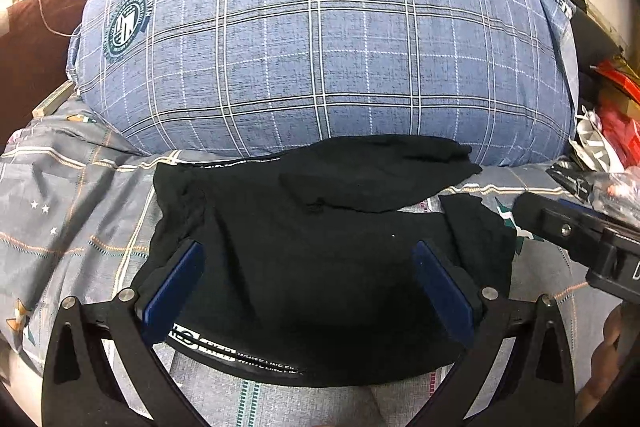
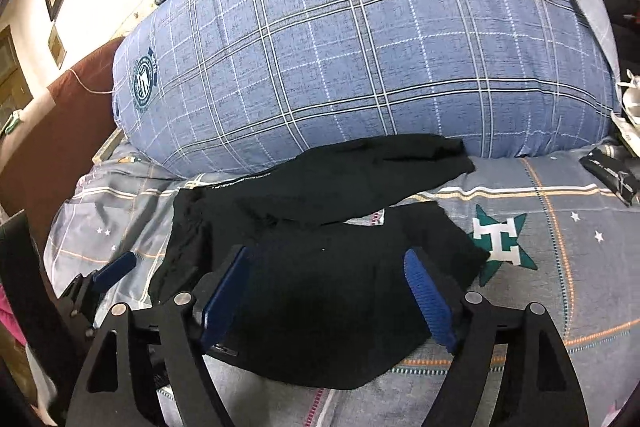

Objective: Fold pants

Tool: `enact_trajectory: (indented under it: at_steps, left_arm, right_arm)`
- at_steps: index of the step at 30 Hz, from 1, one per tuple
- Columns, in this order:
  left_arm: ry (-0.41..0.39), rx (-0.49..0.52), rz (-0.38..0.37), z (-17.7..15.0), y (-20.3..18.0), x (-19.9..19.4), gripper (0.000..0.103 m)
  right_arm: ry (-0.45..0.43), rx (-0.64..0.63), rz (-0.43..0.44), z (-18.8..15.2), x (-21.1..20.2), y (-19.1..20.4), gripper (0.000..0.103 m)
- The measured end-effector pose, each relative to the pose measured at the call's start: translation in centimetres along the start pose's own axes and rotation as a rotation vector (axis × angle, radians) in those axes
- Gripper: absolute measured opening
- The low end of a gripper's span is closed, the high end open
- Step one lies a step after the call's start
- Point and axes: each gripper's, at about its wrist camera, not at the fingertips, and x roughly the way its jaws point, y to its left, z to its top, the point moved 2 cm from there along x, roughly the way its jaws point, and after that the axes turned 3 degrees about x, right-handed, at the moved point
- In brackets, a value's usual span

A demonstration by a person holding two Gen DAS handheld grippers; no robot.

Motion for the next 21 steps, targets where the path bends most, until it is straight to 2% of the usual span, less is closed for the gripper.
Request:
enact_trajectory:
  at_steps: [8,21]
  left_arm:
    - [0.011,-0.029,0.005,-0.1,1.2,0.3,0.103]
    - [0.026,-0.014,0.008,-0.4,0.9,0.6,0.103]
  right_arm:
    - [0.004,0.003,-0.007,-0.1,0.4,-0.5,0.082]
    - [0.007,0.023,-0.033,0.3,1.2,-2.1,0.082]
